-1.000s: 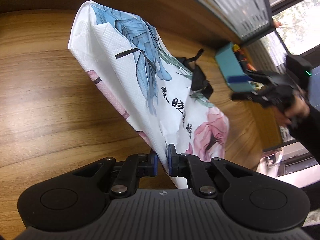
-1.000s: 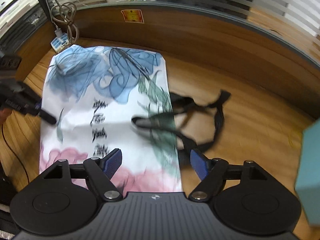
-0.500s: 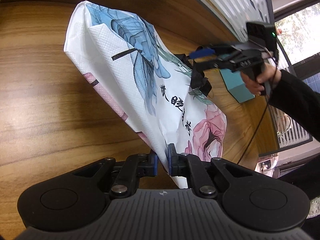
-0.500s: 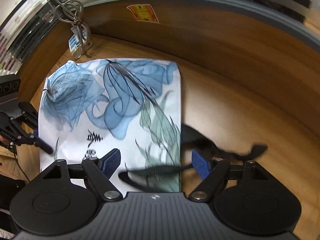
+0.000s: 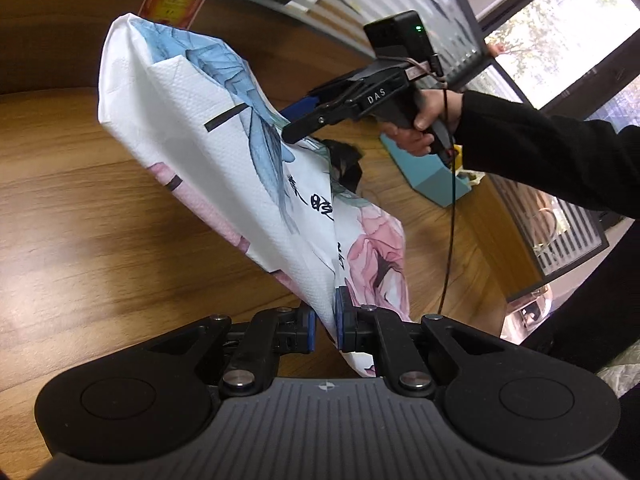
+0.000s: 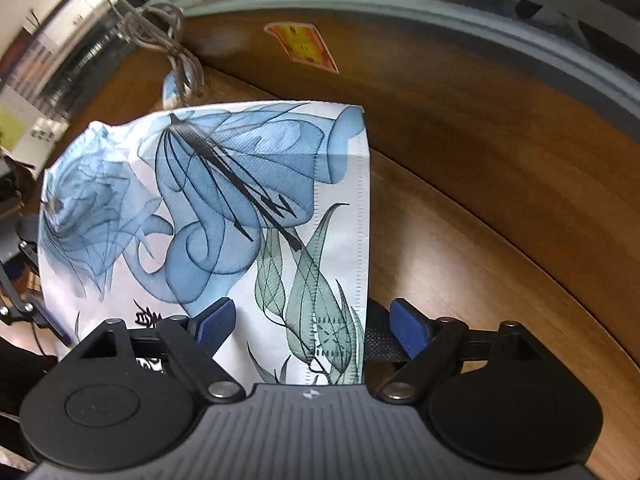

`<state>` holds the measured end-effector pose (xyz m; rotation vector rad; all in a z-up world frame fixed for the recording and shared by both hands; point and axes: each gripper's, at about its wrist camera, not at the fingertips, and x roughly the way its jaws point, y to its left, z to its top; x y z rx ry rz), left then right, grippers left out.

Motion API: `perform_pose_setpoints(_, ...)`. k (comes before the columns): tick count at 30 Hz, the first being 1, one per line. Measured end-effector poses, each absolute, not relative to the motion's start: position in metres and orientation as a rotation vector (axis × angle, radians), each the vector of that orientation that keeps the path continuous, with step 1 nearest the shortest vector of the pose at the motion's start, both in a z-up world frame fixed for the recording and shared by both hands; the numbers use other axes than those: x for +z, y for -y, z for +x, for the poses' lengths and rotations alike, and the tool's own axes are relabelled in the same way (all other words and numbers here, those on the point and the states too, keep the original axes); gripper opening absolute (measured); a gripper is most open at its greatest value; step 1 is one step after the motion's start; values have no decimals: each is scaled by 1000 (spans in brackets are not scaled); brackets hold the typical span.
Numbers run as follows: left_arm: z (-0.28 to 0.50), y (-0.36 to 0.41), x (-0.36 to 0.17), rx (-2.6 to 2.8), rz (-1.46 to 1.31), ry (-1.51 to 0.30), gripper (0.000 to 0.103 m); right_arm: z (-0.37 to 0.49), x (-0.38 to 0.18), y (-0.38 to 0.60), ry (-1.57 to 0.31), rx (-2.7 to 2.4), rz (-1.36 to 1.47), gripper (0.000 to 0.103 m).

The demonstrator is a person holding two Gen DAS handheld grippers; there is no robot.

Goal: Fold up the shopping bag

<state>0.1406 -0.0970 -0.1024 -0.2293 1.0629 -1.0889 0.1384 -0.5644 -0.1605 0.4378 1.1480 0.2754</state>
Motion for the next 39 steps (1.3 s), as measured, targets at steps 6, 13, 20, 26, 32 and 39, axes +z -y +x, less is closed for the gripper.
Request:
perform_pose_setpoints(6,134,92,-96,-1098,-234,-1033,10,127,-157,572,-1110,253,544,86)
perform_pose_setpoints(13,128,95,-93,-1069,-244,-1035,10,133,-166,559,-1123,288,607,84)
perform_pose_setpoints(20,118,99,-104,-1019,-236,-1103,10,140,-169,547,-1124,270,596,28)
perform_pose_setpoints(26,114,98,-117,-944,-250,-1176,10,104,-153,553,-1067,281,708,17)
perform_pose_setpoints(32,109,97,-109,-941,-251,-1154,10,76,-132,556,-1015,321,810,17)
perform_pose_setpoints(39,113,109,-67,-964,-149,-1019,10,31,-71,553,-847,294,784,16)
